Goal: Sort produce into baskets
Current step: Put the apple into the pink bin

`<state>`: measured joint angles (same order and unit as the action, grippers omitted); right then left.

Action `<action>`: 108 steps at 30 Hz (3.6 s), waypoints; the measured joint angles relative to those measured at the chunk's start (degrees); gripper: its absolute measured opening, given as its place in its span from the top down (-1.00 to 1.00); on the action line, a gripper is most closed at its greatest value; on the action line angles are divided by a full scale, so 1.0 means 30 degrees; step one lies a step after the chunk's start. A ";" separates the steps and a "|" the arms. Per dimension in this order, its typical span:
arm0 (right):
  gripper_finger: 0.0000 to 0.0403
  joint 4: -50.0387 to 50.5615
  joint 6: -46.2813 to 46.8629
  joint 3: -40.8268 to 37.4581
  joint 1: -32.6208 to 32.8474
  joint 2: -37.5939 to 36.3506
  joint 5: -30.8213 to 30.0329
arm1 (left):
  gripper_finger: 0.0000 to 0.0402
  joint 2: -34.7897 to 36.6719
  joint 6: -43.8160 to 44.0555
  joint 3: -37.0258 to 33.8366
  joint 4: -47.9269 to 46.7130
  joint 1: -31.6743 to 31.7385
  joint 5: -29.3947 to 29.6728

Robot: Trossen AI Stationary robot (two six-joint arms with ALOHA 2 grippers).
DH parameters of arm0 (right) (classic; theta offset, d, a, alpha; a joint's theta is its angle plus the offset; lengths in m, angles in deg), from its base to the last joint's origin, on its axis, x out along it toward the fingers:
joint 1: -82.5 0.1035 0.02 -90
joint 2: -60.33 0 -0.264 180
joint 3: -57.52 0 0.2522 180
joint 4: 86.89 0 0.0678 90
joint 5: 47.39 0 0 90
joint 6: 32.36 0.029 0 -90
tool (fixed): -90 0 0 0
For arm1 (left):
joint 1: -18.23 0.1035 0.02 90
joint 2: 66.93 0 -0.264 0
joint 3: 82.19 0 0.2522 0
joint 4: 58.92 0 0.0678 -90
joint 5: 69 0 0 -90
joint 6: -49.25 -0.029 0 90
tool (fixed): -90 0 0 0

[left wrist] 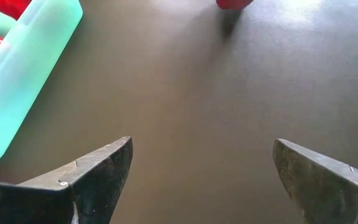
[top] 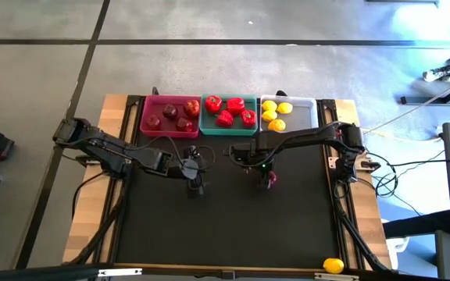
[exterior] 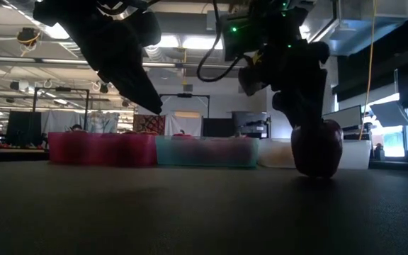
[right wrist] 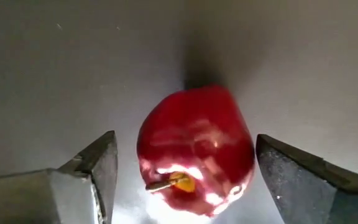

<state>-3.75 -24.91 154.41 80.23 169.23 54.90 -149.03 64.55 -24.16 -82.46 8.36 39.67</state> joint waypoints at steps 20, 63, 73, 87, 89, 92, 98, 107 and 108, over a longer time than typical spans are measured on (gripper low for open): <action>-0.48 0.3758 -0.0074 0.1694 0.0477 -0.2988 -0.3307 | -0.91 -0.0185 0.1216 0.0007 0.2938 0.0049 -0.0168; -0.48 -0.0645 0.8361 -1.0269 0.3512 -1.6036 -0.6459 | -0.91 -1.4238 -0.1856 1.1906 0.9962 0.2789 -0.4686; -0.48 -0.0667 0.8382 -1.0269 0.3512 -1.6036 -0.6692 | -0.91 -1.4357 -0.2808 1.1926 1.0019 0.2790 -0.4328; -0.48 -0.0827 0.8375 -1.0276 0.3497 -1.6014 -0.6953 | -0.91 -1.5836 -0.3158 1.1914 1.0858 0.2664 -0.4568; -0.48 -0.0875 0.8375 -1.0276 0.3497 -1.6014 -0.6987 | -0.89 -1.5832 -0.3344 1.1914 1.1058 0.2674 -0.4509; -0.48 -0.1230 0.8368 -1.0276 0.3497 -1.6014 -0.7113 | -0.75 -1.5810 -0.3368 1.1926 1.1482 0.2681 -0.4430; -0.48 -0.1652 0.8001 -1.0276 0.3497 -1.6007 -0.7115 | -0.38 -1.5692 -0.3194 1.1926 1.1406 0.2674 -0.4526; -0.48 -0.1782 0.7572 -1.0276 0.3517 -1.6005 -0.8273 | -0.40 -1.4178 -0.2426 1.1912 0.9267 0.2635 -0.4539; -0.48 -0.1785 0.7552 -1.0276 0.3512 -1.5999 -0.8314 | -0.41 -1.3823 -0.2467 1.1913 0.8606 0.2605 -0.4339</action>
<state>-9.11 -2.25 123.58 90.77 121.24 29.96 -190.50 57.15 11.58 -56.64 16.17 26.66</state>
